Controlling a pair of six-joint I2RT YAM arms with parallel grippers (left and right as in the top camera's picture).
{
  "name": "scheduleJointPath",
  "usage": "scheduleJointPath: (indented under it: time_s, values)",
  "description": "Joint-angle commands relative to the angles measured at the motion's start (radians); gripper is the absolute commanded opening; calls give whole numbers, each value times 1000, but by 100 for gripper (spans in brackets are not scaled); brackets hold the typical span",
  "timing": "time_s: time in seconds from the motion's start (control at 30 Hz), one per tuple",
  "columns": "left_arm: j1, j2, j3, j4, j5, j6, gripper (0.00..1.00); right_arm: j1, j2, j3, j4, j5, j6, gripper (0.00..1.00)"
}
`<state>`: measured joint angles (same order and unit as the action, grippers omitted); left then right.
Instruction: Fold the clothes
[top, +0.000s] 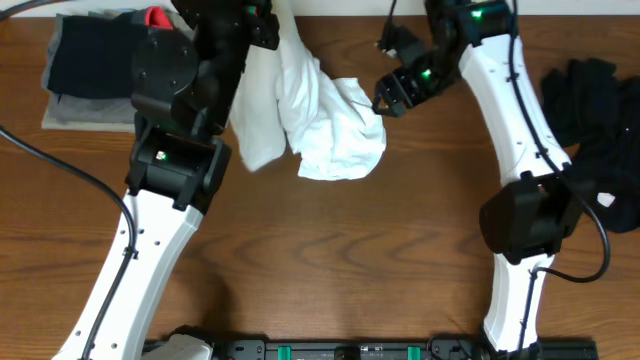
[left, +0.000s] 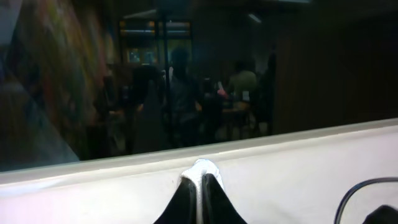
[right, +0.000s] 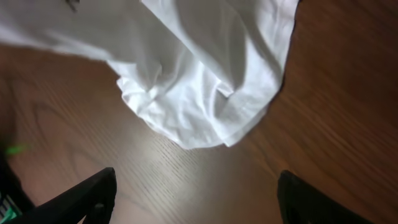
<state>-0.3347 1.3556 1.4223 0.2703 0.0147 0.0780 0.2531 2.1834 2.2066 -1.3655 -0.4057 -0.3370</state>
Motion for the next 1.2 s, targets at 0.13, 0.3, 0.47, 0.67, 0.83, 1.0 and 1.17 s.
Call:
scheduleJointPath:
  time_s: [0.13, 0.3, 0.47, 0.67, 0.83, 1.0, 1.17]
  values:
    - [4, -12, 16, 60, -145, -61, 6, 98, -10, -117, 65, -13, -19, 80]
    - [4, -20, 16, 159, -312, -100, 6, 143, -10, -162, 102, -9, -19, 80]
    - [4, -23, 16, 267, -316, -102, 6, 160, -10, -170, 114, -9, -19, 80]
    - [4, -23, 16, 324, -316, -102, 6, 164, -10, -174, 98, -21, -23, 81]
    - [4, -23, 16, 362, -329, -101, 6, 197, -10, -174, 68, -48, -76, 82]
    - [4, -23, 16, 359, -365, -102, 6, 250, -10, -188, 98, -64, -91, 83]
    - [4, -23, 16, 358, -368, -101, 6, 307, -10, -243, 257, -85, -23, 82]
